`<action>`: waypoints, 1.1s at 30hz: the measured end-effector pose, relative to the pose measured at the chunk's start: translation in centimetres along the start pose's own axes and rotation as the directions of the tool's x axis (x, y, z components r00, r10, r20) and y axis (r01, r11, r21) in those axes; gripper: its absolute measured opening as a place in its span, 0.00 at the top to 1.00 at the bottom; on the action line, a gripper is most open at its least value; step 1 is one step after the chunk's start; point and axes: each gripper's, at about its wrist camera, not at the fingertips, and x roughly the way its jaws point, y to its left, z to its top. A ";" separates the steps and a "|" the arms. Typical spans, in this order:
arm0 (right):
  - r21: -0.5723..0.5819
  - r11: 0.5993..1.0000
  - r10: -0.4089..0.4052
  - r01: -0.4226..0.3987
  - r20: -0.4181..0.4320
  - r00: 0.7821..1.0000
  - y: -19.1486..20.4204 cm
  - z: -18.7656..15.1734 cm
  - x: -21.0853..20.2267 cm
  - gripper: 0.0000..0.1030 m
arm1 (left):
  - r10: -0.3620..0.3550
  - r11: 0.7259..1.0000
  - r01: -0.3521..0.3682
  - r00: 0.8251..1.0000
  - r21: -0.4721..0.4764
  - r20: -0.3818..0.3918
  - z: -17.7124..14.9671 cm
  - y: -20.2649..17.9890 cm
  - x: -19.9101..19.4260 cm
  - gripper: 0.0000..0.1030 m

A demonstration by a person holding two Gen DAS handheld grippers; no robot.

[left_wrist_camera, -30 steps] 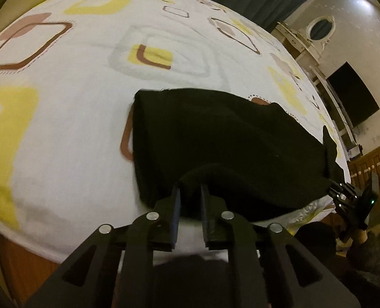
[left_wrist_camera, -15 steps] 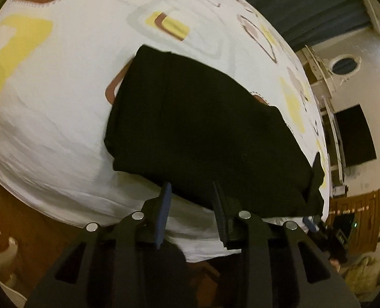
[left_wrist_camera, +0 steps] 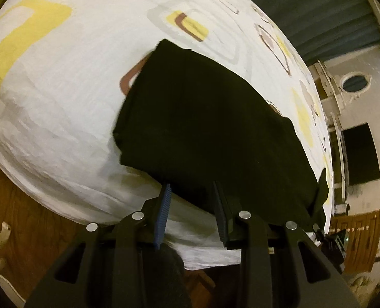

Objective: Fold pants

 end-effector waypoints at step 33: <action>-0.108 0.989 -0.095 0.097 0.018 0.995 0.2 0.7 2.9 0.87 | 0.150 0.985 -0.155 0.987 0.082 0.057 1.3 0.9 0.4 0.89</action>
